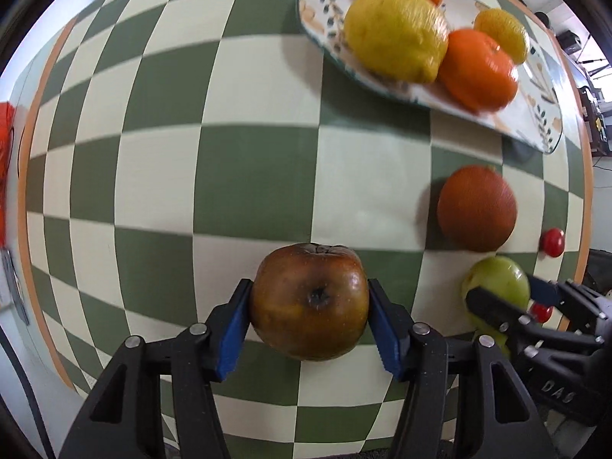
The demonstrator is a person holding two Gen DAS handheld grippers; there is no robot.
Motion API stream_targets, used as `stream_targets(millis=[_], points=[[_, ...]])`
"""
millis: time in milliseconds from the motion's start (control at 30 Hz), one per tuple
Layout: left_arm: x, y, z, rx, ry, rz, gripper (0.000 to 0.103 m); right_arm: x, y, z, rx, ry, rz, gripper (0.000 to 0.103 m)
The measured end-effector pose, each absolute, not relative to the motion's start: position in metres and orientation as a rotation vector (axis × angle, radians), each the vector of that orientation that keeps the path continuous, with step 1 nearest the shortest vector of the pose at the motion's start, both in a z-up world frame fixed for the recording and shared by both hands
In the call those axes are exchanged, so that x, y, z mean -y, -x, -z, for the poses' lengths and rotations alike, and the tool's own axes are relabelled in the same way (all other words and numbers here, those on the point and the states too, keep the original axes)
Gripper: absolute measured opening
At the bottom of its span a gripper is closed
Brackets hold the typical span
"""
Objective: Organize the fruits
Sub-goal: 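Grasp the brown pear with the left tool while the right tool grasps a green apple, then place the pear on the plate with the left tool while the right places the apple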
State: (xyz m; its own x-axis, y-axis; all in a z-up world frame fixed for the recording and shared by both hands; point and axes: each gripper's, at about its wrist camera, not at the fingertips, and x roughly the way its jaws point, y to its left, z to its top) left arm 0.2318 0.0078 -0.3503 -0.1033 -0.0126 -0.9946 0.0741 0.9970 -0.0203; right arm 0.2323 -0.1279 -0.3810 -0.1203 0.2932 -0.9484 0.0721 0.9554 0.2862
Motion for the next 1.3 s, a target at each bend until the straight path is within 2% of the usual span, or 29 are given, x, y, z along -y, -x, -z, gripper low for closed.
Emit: stream_targets(millis=[267,400,567,667,700,833,1000,1133,1300], points=[[-0.008,-0.240,0.352,-1.656,-0.034,0.063,0.056,0.144,-0.225,0.384,-1.686,-0.508,-0.089,0.064],[-0.020,-0.240,0.352,-1.657,-0.012,0.060,0.056,0.142,-0.231,0.373,-1.667,-0.425,-0.106,0.072],[-0.035,-0.238,0.354,-1.656,-0.007,0.057,0.056,0.126,-0.236,0.370,-1.676,-0.260,-0.162,0.072],[-0.035,-0.237,0.354,-1.655,-0.015,0.056,0.056,0.111,-0.235,0.376,-1.693,-0.169,-0.182,0.069],[-0.034,-0.240,0.355,-1.656,-0.015,0.055,0.056,0.108,-0.233,0.378,-1.692,-0.177,-0.201,0.063],[-0.028,-0.247,0.348,-1.660,-0.019,0.056,0.055,0.106,-0.226,0.376,-1.671,-0.139,-0.196,0.063],[-0.021,-0.253,0.320,-1.605,-0.018,0.085,0.055,0.130,-0.219,0.359,-1.640,-0.376,-0.203,0.062],[-0.004,-0.266,0.277,-1.524,0.013,0.149,0.055,0.169,-0.223,0.331,-1.569,-0.533,-0.194,0.062],[0.044,-0.289,0.230,-1.412,-0.035,0.238,0.055,0.230,-0.253,0.288,-1.461,-0.576,-0.138,0.062]])
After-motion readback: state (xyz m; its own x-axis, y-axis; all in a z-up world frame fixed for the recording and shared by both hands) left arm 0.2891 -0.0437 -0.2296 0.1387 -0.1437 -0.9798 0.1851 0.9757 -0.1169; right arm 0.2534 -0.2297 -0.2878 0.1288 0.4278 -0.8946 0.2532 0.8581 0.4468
